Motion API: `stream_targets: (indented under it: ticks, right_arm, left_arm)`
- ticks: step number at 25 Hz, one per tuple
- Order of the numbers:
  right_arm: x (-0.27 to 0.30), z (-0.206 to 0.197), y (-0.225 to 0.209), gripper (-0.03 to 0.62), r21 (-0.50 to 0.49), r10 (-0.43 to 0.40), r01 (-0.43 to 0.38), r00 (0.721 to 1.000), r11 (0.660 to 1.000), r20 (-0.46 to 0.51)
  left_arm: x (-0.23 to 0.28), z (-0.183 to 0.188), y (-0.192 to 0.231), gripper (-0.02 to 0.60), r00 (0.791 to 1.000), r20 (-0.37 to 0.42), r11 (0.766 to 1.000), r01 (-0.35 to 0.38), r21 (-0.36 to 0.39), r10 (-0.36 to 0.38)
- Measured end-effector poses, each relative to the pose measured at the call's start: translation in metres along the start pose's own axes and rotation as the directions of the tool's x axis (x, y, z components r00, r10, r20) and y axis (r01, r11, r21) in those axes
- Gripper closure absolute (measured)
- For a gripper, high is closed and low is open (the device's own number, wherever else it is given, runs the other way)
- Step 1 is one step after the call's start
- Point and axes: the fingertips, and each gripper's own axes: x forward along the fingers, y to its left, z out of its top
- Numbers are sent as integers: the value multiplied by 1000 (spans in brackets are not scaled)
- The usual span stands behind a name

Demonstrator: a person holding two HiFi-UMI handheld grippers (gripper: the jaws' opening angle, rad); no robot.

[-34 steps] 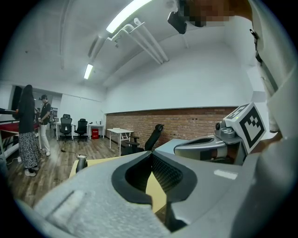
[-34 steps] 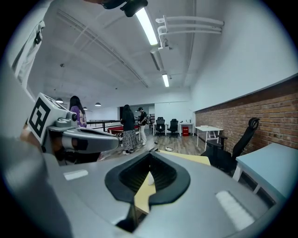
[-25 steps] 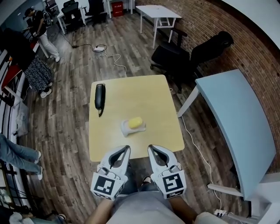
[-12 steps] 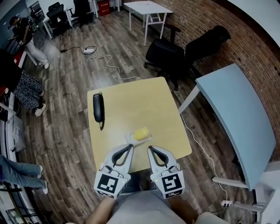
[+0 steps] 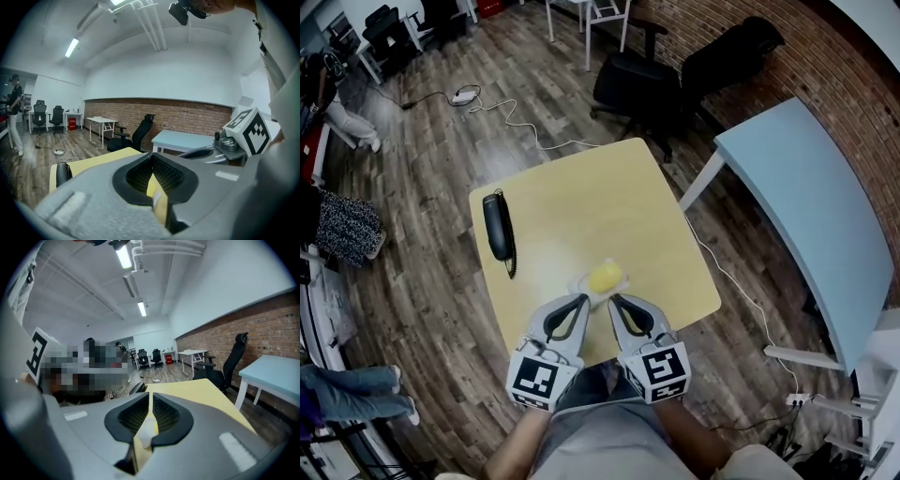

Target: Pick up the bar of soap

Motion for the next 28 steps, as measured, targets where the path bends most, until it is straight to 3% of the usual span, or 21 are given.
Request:
stream_targets:
  ticks: [3,5,9,12,15,21,28]
  right_arm:
    - [13,-23,-9,537,159,-8,8,1000,987,-2]
    - [21,-40,-17,526,307,-20,17,1000,952,7]
    - [36,-78,-36,477,583,-53,34,998,812,16]
    - [47,-105,-45,454,699,-80,58,997,713,-1]
    - [56,-120,-51,448,767,-98,61,995,638,1]
    - [70,-126,-57,437,840,-113,45,993,541,20]
    - [83,-125,-60,447,865,-102,-20,991,501,83]
  left_arm:
    - [8,-6,2,577,1000,-19,1000,16,-12,-17]
    - [13,-12,3,577,999,-34,1000,25,-18,-25]
    - [25,-24,4,577,999,-49,1000,24,-10,-24]
    - [30,-29,4,577,999,-44,1000,7,-12,-7]
    - [33,-31,2,577,999,-47,1000,-3,-21,2]
    - [27,-28,0,578,1000,-23,999,-11,-37,10]
    - [15,-38,5,577,998,-40,997,-44,-61,41]
